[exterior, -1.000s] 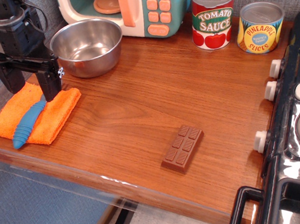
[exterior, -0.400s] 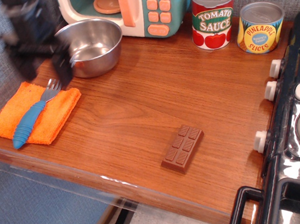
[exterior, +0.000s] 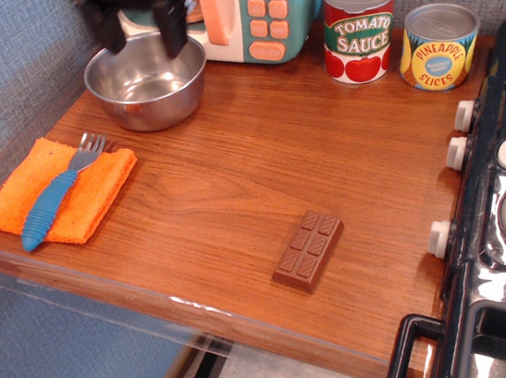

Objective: Put the bowl in front of the red can

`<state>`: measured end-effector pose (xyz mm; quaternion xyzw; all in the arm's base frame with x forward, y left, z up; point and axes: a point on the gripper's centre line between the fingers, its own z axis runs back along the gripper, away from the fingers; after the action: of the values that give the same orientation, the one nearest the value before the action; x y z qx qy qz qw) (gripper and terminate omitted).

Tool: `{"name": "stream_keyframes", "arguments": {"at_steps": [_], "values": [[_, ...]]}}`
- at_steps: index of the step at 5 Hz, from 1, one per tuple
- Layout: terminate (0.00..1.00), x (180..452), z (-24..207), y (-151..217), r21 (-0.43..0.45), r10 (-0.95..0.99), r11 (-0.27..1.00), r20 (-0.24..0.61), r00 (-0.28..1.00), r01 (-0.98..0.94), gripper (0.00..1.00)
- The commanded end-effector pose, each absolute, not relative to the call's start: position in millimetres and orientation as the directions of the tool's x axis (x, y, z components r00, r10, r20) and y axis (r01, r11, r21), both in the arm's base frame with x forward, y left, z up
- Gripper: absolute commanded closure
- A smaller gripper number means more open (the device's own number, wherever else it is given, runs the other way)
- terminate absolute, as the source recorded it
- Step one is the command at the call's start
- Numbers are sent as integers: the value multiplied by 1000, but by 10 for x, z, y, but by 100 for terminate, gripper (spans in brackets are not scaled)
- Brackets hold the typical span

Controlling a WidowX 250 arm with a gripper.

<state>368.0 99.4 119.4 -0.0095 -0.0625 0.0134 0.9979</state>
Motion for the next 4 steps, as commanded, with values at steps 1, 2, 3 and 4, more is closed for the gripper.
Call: {"name": "stream_keyframes", "arguments": {"at_steps": [1, 2, 3, 4], "values": [[0, 4001, 792, 975, 131, -4, 991, 60, 998, -4, 0], [0, 3954, 500, 963, 197, -23, 980, 7, 1000, 22, 0], [0, 3921, 365, 1035, 225, -38, 974, -4, 999, 38, 0], [0, 3908, 369, 1101, 220, -18, 975, 7, 1000, 16, 100]]}}
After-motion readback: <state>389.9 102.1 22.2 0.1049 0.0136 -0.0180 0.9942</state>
